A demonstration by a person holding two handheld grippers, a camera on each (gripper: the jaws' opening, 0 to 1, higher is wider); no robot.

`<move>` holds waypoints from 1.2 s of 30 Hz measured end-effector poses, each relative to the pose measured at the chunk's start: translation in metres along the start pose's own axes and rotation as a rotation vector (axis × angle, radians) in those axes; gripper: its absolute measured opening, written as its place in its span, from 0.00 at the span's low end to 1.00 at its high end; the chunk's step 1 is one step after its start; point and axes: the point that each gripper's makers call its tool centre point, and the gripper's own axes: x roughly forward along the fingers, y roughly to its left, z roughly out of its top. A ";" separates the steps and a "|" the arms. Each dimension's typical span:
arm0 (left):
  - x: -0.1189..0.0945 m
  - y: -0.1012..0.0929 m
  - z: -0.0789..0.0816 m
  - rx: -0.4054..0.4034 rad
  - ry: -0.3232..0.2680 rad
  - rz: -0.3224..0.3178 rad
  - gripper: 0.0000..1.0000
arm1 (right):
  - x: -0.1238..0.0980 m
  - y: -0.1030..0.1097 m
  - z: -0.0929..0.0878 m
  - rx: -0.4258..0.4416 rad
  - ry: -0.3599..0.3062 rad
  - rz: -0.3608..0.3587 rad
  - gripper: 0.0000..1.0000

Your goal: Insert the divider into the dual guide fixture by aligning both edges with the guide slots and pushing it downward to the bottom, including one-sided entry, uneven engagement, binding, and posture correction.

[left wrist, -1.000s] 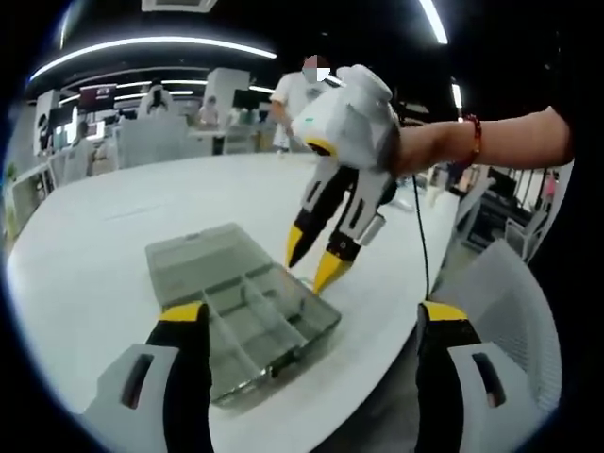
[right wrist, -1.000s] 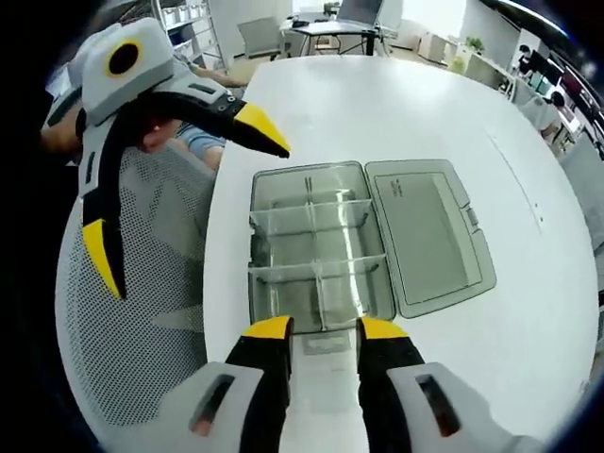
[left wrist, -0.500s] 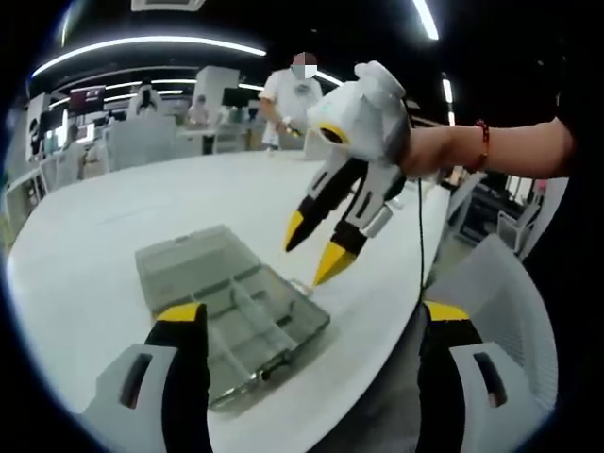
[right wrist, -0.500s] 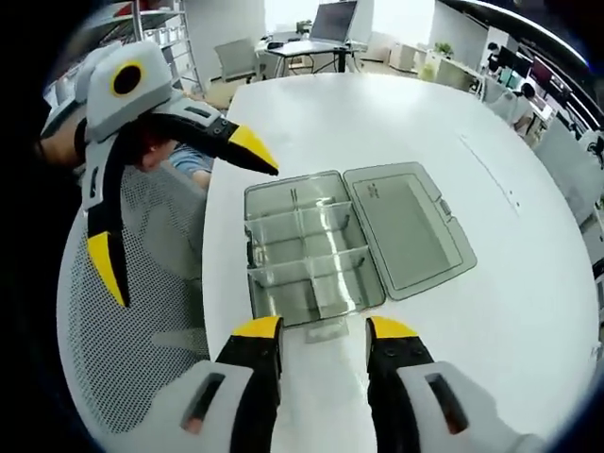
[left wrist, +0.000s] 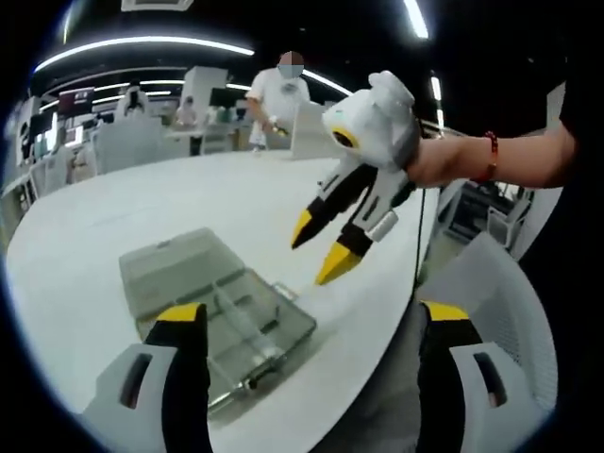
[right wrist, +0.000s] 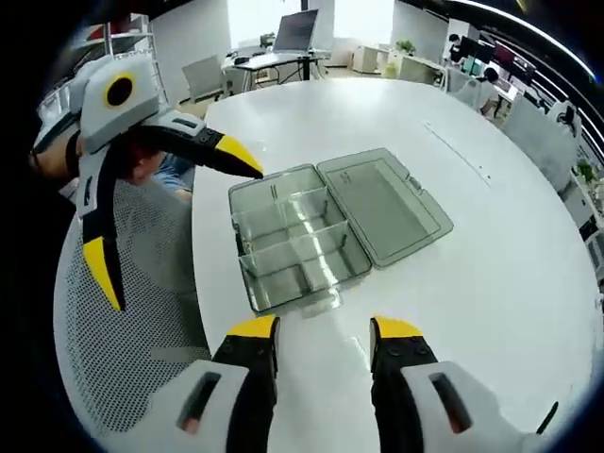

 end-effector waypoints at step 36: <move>0.004 -0.005 -0.001 -0.033 -0.014 -0.010 0.90 | 0.027 -0.003 -0.071 0.352 0.065 -0.110 0.43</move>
